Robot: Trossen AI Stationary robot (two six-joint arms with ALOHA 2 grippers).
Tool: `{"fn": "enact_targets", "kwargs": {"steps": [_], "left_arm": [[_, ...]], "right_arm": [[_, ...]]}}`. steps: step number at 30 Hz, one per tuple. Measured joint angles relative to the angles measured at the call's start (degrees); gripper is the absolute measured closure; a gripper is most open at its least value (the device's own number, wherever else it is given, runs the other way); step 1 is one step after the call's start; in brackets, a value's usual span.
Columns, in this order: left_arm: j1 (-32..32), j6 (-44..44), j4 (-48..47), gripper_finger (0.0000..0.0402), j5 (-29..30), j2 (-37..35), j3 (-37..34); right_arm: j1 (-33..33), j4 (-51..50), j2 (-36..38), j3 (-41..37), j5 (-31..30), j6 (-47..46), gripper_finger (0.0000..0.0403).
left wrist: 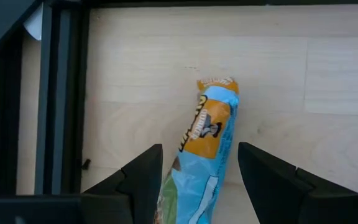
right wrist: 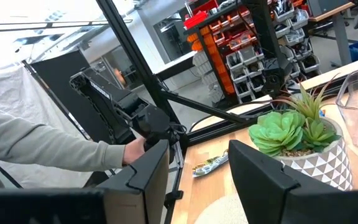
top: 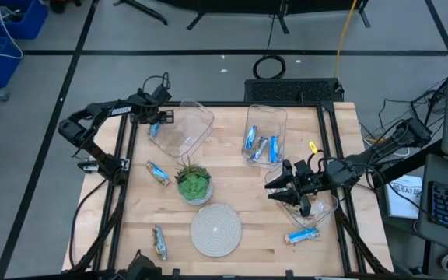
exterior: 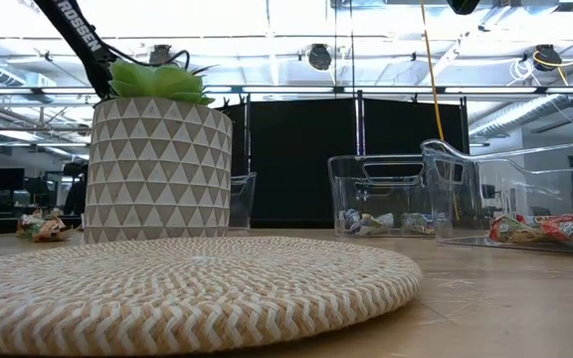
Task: Pick and place Granola Bars by type
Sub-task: Put the yellow granola bar into the top left transparent bin
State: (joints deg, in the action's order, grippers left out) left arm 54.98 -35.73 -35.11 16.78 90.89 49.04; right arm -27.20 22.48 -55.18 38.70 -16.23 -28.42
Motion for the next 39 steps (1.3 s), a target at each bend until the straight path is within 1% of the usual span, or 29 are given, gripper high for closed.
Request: {"fn": "enact_targets", "kwargs": {"steps": [8, 14, 17, 25, 36, 39], "left_arm": [[-0.16, 1.15, -0.54, 0.0186, -0.35, 0.22, 0.02], [-2.29, 2.08, -1.03, 0.0186, 4.30, 2.53, 0.22], [-2.89, 2.30, -1.10, 0.0186, 5.35, 3.04, 0.17], [-2.89, 3.62, -2.60, 0.0186, 2.59, 3.23, -0.13], [-2.93, 3.17, -2.49, 0.0186, 2.14, 3.13, -0.13], [-2.93, 3.04, -2.48, 0.0186, 1.24, 3.13, -0.13]], "right_arm": [[0.00, 0.00, 0.00, 0.00, 0.00, -0.04, 0.0245], [0.00, 1.60, 0.00, 0.00, 0.02, -0.01, 0.0245], [0.00, 3.00, 0.00, 0.00, 0.02, 0.44, 0.0245], [-0.02, 2.96, 0.71, 0.00, 0.03, 0.58, 0.0245], [-0.02, 2.54, 0.72, 0.00, 0.04, 1.60, 0.0245], [-0.02, 2.51, 0.72, 0.00, 0.04, 2.19, 0.0245]]}}
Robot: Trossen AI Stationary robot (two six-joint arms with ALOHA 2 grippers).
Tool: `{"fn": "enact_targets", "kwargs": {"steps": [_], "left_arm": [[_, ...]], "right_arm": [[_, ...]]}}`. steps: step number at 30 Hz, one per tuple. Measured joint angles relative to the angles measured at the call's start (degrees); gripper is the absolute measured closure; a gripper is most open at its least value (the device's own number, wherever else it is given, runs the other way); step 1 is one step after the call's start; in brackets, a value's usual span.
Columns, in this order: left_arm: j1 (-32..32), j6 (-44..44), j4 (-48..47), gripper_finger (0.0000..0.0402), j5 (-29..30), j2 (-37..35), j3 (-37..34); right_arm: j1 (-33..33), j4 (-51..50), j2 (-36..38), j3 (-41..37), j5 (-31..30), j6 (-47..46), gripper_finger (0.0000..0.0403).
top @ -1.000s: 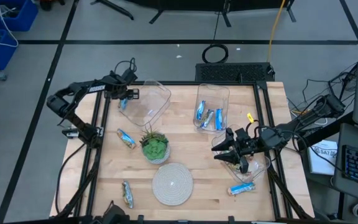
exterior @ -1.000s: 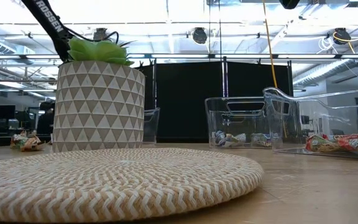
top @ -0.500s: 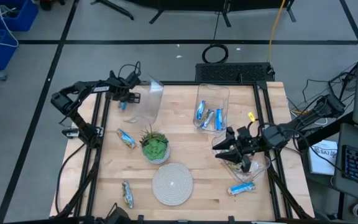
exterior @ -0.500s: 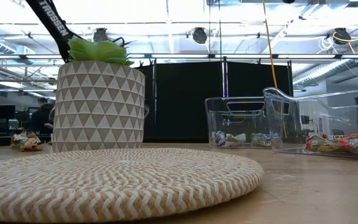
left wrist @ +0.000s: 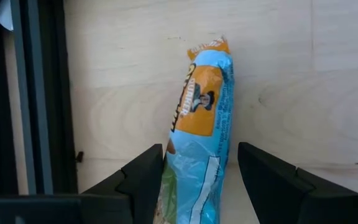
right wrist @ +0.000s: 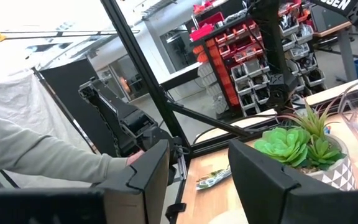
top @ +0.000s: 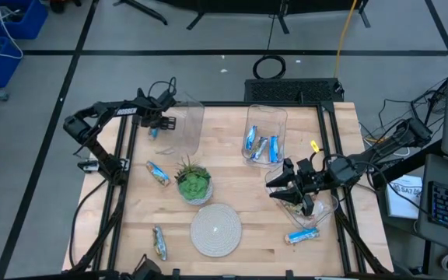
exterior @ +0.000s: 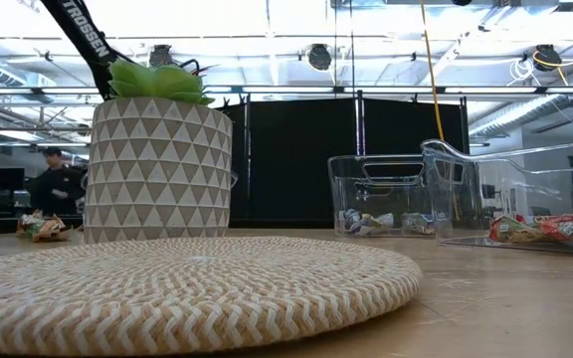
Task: Pick and place Granola Bars by type
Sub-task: Put the yellow granola bar into the top left transparent bin
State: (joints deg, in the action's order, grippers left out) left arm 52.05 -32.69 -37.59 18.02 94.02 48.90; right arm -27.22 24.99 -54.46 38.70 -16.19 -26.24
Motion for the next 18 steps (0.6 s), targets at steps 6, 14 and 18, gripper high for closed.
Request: {"fn": "enact_targets", "kwargs": {"steps": [6, 14, 18], "left_arm": [[0.00, 0.05, -0.16, 0.0186, -0.43, -0.02, 0.02], [-0.02, 0.79, -0.37, 0.0309, -1.78, -0.16, 0.04], [0.00, 2.17, 0.30, 0.0387, -4.85, -1.67, 0.07]], "right_arm": [[0.02, -0.24, 0.00, 0.00, -0.01, 0.39, 0.0245], [0.02, -0.43, 0.00, 0.00, -0.02, 0.73, 0.0245], [0.02, -0.44, 0.00, 0.00, -0.08, 2.48, 0.0245]]}}
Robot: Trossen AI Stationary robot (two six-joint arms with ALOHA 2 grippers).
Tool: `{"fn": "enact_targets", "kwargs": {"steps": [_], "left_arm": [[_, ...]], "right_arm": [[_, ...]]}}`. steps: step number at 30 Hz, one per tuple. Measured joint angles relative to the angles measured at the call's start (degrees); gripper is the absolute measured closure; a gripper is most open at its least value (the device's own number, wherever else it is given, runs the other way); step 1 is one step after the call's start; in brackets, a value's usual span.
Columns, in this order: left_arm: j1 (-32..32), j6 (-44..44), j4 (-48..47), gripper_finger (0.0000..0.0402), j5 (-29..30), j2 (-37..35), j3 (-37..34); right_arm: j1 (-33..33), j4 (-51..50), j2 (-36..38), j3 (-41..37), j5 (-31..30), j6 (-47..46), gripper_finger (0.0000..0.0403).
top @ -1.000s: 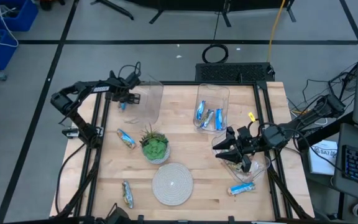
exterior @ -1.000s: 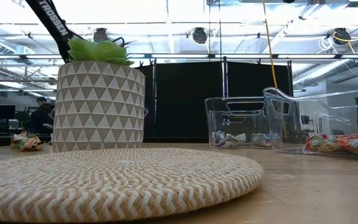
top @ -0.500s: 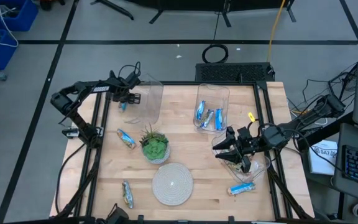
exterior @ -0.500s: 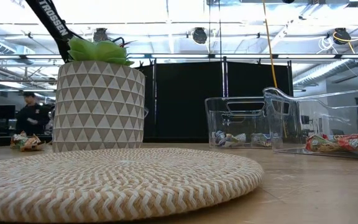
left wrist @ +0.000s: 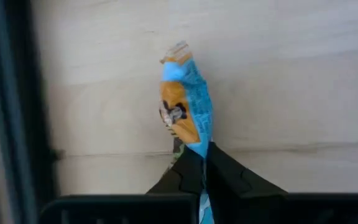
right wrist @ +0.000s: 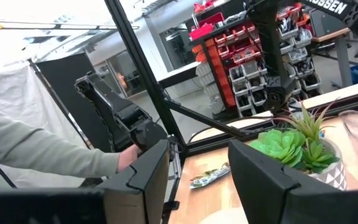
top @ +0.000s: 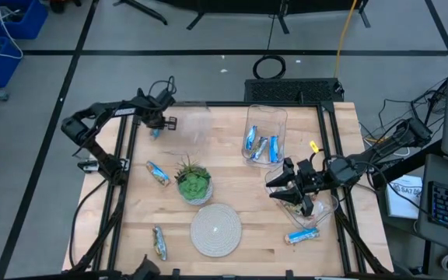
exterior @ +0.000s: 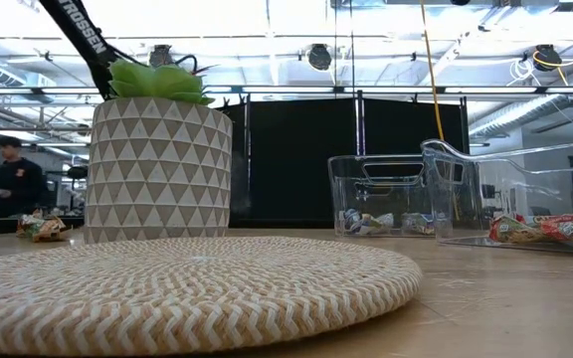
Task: Pick and place Granola Bars by type
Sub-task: Put the yellow granola bar into the top left transparent bin
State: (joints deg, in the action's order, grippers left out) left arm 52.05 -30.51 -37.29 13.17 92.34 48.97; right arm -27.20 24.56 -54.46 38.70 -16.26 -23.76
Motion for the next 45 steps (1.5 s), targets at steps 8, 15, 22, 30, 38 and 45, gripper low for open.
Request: {"fn": "enact_targets", "kwargs": {"steps": [8, 15, 22, 30, 38, 45], "left_arm": [[0.07, 0.43, -0.22, 0.0396, -0.70, -7.62, 0.00], [-0.52, 0.58, -0.94, 0.0399, -5.58, -16.24, 0.00], [-8.34, 0.17, -0.23, 0.0400, -11.82, -28.34, 1.94], [-19.21, -0.71, 4.43, 0.0401, -9.31, -25.40, 7.77], [-18.58, 6.89, 4.91, 0.0401, -11.23, -8.54, 10.65], [-16.22, 12.88, 4.85, 0.0390, -13.83, 3.30, 15.17]], "right_arm": [[0.85, -0.93, 0.04, 0.02, -0.03, 1.10, 0.0245], [1.44, -1.15, 0.04, 0.02, -0.05, 3.30, 0.0245], [2.12, -1.18, 0.04, 0.02, -0.16, 3.65, 0.0245], [2.52, -1.24, 0.04, 0.02, -1.98, 6.16, 0.0245], [3.26, -0.18, 0.02, 0.02, -1.91, 6.50, 0.0245], [3.26, 1.31, 0.02, 0.02, -0.56, 4.22, 0.0245]]}}
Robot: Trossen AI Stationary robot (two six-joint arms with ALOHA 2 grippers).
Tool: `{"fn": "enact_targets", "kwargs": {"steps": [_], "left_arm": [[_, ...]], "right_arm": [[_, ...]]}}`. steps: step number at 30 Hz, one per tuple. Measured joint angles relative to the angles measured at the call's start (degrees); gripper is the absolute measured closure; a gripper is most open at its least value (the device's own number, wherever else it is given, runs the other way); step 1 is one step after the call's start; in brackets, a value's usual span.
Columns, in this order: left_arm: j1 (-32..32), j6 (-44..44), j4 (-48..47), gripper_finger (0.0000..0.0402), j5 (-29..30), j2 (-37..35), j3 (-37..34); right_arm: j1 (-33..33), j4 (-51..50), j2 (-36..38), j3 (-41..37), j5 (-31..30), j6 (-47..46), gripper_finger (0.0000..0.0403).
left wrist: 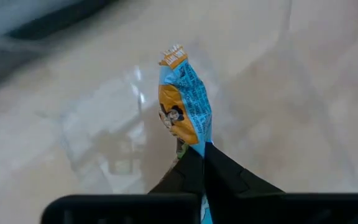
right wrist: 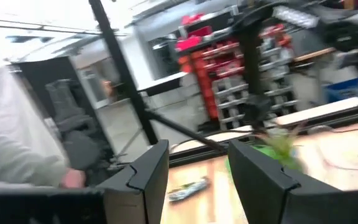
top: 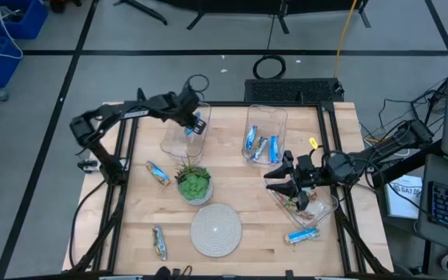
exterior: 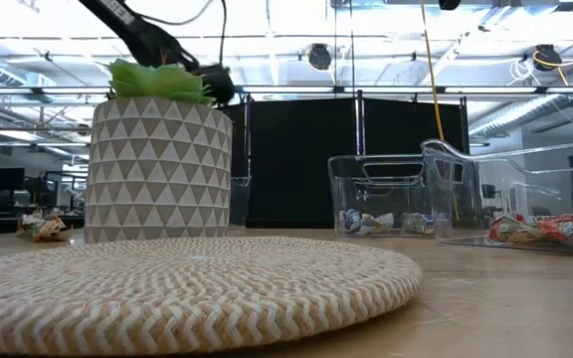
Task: Pick and place Granola Bars by type
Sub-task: Put the yellow granola bar into the top left transparent bin
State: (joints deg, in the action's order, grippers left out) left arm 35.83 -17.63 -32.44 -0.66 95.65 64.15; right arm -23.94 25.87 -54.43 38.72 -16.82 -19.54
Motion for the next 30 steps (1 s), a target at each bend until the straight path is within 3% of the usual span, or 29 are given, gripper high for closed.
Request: {"fn": "enact_targets", "kwargs": {"steps": [5, 9, 14, 22, 26, 30], "left_arm": [[0.12, 2.88, -2.80, 0.0340, -6.99, 2.78, 2.83], [-0.38, 3.27, -4.03, 0.0281, -6.94, 2.19, 4.48], [-2.92, 7.22, -18.19, 0.0215, -14.13, -0.42, 11.51], [-20.40, 35.33, -55.25, 0.0195, -11.86, -10.22, 21.20], [-30.85, 36.71, -57.43, 0.0194, -8.25, -15.98, 18.87], [-39.62, 34.68, -56.90, 0.0193, -1.22, -19.09, 15.19]], "right_arm": [[-0.10, 0.93, -0.01, 0.00, 5.43, -2.03, 0.0245], [-0.09, 0.82, -0.02, 0.00, 6.66, -2.08, 0.0245], [-0.09, -1.61, -0.02, 0.00, 6.84, -1.88, 0.0245], [-0.01, -10.05, -0.02, 0.00, 7.95, -1.39, 0.0245], [-0.03, -11.96, -0.02, 0.00, 8.40, -0.82, 0.0245], [-0.38, -12.19, -0.02, 0.00, 14.10, -3.49, 0.0245]]}}
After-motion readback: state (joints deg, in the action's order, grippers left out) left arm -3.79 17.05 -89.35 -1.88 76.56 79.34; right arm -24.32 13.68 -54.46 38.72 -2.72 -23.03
